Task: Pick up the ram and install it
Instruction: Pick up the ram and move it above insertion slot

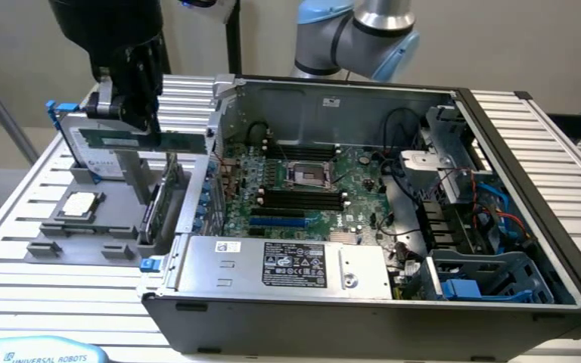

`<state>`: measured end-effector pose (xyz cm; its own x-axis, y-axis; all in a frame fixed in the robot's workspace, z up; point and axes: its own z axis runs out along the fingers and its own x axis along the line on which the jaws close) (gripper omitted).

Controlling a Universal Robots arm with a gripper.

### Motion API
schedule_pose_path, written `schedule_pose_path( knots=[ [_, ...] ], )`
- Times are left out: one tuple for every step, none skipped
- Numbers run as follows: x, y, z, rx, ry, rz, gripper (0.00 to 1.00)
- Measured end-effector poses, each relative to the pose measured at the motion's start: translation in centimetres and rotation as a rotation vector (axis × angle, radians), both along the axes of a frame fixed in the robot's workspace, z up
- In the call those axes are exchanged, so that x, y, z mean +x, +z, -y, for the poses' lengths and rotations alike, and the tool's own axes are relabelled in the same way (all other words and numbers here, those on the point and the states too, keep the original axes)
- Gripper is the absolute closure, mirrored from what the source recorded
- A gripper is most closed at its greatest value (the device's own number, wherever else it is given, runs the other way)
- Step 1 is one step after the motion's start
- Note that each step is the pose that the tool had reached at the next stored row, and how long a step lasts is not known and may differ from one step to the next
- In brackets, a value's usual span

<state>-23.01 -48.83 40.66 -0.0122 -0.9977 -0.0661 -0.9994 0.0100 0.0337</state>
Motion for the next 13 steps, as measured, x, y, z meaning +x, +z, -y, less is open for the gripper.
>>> schedule_pose_path(
  knots=[
    [0.5, 0.0, 0.0, 0.004, 0.0, 0.0001, 0.87],
    [0.9, 0.0, 0.0, 0.0075, 0.0, 0.0, 0.87],
    [1.4, 0.0, 0.0, 0.0109, 0.0, 0.0001, 0.87],
    [1.9, 0.0, 0.0, 0.0139, 0.0, 0.0001, 0.87],
    [2.3, 0.0, 0.0, 0.0164, 0.0, 0.0001, 0.87],
    [2.8, 0.0, 0.0, 0.0185, 0.0, 0.0, 0.87],
    [3.2, 0.0, 0.0, 0.0203, 0.0, 0.0, 0.87],
    [3.7, 0.0, 0.0, 0.0218, 0.0, 0.0001, 0.87],
    [4.1, 0.0, 0.0, 0.023, 0.0, 0.0, 0.87],
    [4.6, 0.0, 0.0, 0.0242, 0.0, 0.0, 0.87],
    [5.0, 0.0, 0.0, 0.0252, 0.0, -0.0001, 0.87],
    [5.5, 0.0, 0.0, 0.026, 0.0, -0.0002, 0.87],
    [5.9, -0.01, 0.0, 0.0266, 0.0, -0.0003, 0.87]
  ],
)
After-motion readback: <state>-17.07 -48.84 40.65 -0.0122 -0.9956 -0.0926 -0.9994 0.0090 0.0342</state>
